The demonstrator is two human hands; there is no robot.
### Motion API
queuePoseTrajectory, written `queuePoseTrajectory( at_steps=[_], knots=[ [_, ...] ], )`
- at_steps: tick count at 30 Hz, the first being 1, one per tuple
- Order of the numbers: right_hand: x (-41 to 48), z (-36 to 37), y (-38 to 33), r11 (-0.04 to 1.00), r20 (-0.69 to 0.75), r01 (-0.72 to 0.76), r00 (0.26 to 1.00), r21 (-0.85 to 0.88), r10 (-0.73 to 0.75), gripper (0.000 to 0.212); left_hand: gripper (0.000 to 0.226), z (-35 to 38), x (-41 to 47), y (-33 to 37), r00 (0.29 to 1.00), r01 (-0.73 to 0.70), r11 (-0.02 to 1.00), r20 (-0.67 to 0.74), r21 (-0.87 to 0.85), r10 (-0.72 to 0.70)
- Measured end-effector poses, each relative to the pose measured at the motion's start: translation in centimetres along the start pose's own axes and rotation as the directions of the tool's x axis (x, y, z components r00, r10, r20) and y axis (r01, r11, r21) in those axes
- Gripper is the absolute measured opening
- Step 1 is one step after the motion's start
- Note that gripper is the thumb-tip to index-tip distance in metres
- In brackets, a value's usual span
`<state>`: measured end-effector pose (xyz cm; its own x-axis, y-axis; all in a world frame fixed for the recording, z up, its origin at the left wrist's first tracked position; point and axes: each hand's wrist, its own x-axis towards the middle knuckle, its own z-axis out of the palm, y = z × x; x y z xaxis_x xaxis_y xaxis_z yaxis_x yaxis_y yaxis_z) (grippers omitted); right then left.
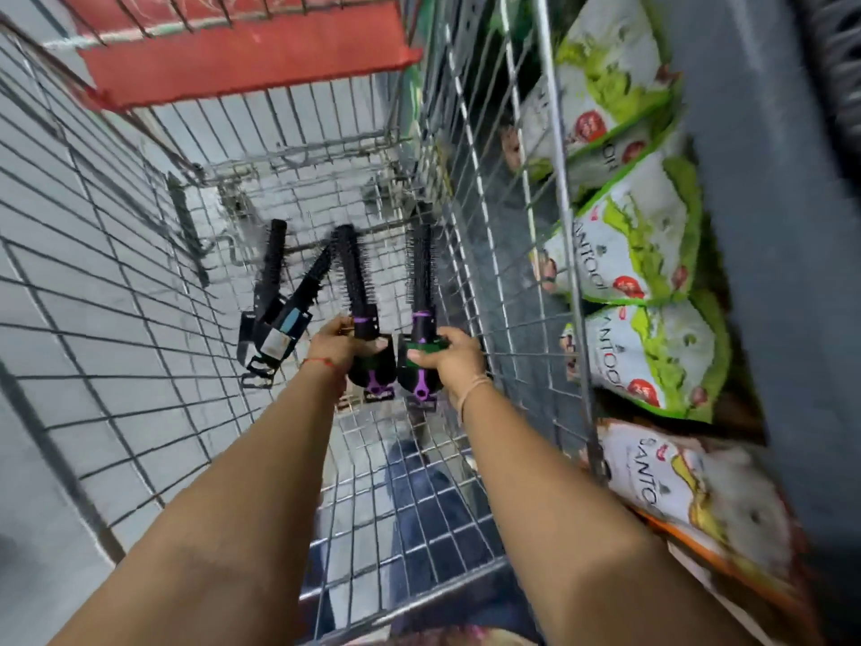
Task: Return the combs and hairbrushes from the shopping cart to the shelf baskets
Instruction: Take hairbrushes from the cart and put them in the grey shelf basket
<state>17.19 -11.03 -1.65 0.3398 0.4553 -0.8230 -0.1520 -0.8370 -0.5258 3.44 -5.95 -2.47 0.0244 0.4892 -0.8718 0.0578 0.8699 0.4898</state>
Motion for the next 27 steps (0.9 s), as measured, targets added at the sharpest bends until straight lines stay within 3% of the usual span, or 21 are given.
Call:
queuePoseTrajectory(
  at_steps=[6,9,12,17,21,24,27],
  knots=[
    [-5.9,1.7,-4.8,0.960,-0.096,0.232,0.971,0.158,-0.219,0.046,0.032,-3.1,-4.2,7.2,0.956,-0.157,0.988,0.250,0.004,0.151],
    [-9.9,2.5,-7.9,0.902,-0.225,0.370,0.920,0.222,-0.322,0.048,0.030,-4.0,-7.5,12.1,0.868,-0.350,0.937,0.382,0.015,0.318],
    [-15.0,1.8,-11.2,0.820,-0.364,0.511,0.837,0.258,-0.408,0.049,0.022,-4.3,-12.3,16.7,0.729,-0.507,0.860,0.565,0.066,0.387],
    [-26.2,-3.2,-14.9,0.635,-0.606,0.737,0.621,0.234,-0.497,0.047,0.027,0.6,-22.6,22.1,0.435,-0.622,0.783,0.824,-0.017,0.363],
    [-34.2,-7.9,-14.6,0.526,-0.825,0.837,0.399,0.150,-0.399,0.045,0.024,7.0,-31.6,21.5,0.212,-0.645,0.762,0.946,-0.055,0.247],
    [-37.9,-12.4,-12.4,0.443,-0.933,0.892,0.234,0.093,-0.274,0.047,0.024,11.8,-37.3,19.2,0.145,-0.716,0.698,0.977,-0.007,0.159],
    [-39.8,-16.7,-8.7,0.501,-0.982,0.863,0.146,0.069,-0.116,0.041,0.023,16.0,-40.8,17.1,0.149,-0.819,0.570,0.984,0.067,0.099]
  ],
)
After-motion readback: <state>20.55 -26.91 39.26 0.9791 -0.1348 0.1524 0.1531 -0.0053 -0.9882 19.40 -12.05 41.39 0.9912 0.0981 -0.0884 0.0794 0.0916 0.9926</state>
